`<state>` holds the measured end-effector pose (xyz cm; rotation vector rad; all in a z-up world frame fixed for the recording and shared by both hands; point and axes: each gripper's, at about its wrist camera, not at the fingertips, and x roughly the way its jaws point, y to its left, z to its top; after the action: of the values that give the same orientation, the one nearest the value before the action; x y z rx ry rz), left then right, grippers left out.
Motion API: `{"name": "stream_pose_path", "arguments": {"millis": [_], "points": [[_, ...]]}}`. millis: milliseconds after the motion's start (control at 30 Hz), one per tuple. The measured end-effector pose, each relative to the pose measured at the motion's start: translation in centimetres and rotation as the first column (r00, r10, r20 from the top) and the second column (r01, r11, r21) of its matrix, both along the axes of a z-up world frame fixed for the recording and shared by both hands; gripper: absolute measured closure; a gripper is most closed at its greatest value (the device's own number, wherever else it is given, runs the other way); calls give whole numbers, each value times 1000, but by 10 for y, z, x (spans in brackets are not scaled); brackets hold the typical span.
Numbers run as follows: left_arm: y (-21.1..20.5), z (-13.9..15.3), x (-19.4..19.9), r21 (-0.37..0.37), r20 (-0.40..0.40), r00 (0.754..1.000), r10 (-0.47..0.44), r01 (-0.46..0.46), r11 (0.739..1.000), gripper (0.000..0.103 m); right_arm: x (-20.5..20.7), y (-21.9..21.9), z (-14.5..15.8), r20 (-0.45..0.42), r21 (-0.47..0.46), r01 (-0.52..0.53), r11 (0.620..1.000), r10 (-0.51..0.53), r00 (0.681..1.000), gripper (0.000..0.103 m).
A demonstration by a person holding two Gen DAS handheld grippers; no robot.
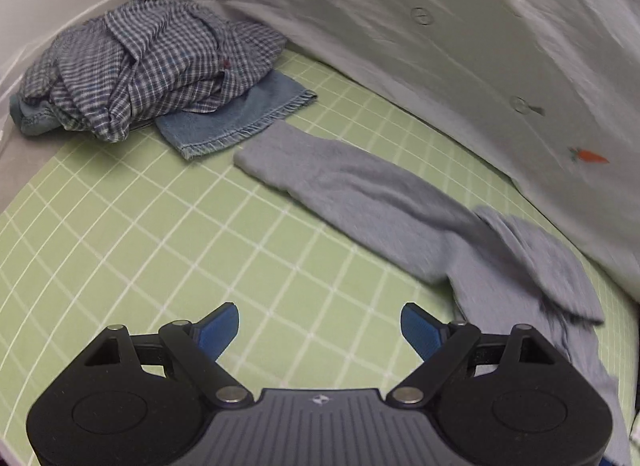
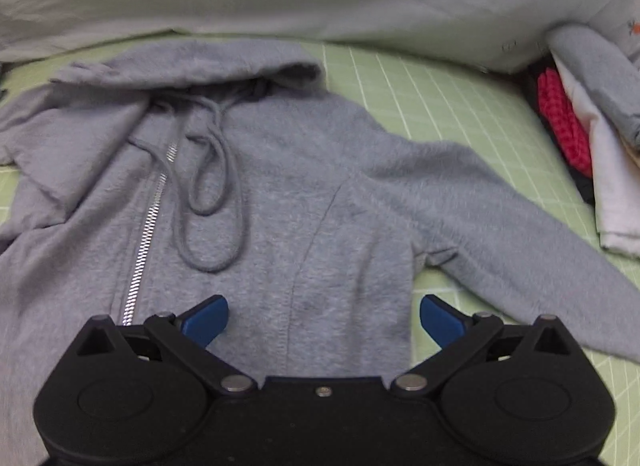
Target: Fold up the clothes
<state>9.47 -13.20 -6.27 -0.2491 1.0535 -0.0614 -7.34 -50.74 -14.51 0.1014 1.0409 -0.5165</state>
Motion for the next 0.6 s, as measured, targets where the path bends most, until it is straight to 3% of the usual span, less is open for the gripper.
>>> {"name": "stream_pose_path", "arguments": {"millis": [200,433,533,600], "points": [[8,-35,70,37,-37,998,-53,54,998,15,13,4,1,-44,11,76,997,-76,996,0],[3,-68,118,57,-39,998,-50,53,997,14,25,-7,-1,-77,119,186,975,-178,981,0],[-6,-70,127,115,-22,998,-61,63,991,15,32,-5,-2,-70,126,191,973,-183,981,0],[-13,-70,129,166,-7,997,-72,72,983,20,36,-5,-2,-66,135,207,969,-200,978,0]]}}
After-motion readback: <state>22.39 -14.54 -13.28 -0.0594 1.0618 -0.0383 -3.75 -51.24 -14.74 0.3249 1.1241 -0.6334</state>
